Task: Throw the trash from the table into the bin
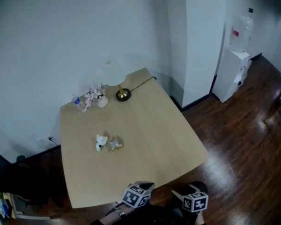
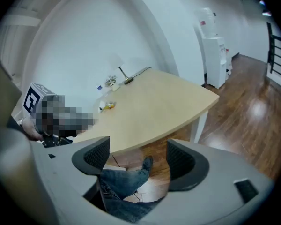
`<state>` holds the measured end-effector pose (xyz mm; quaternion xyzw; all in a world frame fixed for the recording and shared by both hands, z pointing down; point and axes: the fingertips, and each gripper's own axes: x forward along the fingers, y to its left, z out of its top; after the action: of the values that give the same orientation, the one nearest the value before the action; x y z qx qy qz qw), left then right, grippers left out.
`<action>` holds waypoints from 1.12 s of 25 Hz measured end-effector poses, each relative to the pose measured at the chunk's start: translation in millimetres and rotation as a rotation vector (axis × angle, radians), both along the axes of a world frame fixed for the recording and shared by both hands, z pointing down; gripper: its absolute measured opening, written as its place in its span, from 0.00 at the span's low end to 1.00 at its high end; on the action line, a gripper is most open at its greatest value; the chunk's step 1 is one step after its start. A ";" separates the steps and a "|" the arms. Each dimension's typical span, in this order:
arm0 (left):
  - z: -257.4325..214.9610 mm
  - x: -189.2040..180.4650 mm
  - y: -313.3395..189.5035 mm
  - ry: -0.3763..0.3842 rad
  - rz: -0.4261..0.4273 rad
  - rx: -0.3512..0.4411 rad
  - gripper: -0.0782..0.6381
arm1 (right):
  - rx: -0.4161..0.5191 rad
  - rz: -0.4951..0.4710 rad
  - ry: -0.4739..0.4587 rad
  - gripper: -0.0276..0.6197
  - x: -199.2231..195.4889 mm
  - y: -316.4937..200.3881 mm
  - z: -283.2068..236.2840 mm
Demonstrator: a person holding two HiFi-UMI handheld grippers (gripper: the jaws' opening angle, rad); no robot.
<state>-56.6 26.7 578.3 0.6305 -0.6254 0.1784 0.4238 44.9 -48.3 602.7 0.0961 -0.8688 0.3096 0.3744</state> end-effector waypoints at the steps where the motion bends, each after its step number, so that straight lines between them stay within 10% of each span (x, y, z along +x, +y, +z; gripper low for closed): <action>1: -0.6 -12.5 5.7 0.002 -0.037 0.005 0.12 | 0.006 -0.030 0.004 0.64 -12.9 2.3 -1.2; 19: 7.5 -169.3 121.5 0.033 -0.536 0.038 0.12 | 0.067 -0.473 0.041 0.64 -218.6 86.1 -4.0; 28: 25.6 -246.1 149.6 0.033 -0.627 0.032 0.12 | 0.132 -0.540 0.022 0.64 -363.7 107.1 24.4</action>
<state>-302.7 176.4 603.9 0.4161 -0.7852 0.0190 0.4582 -318.9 58.8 627.1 -0.1111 -0.8771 0.1403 0.4457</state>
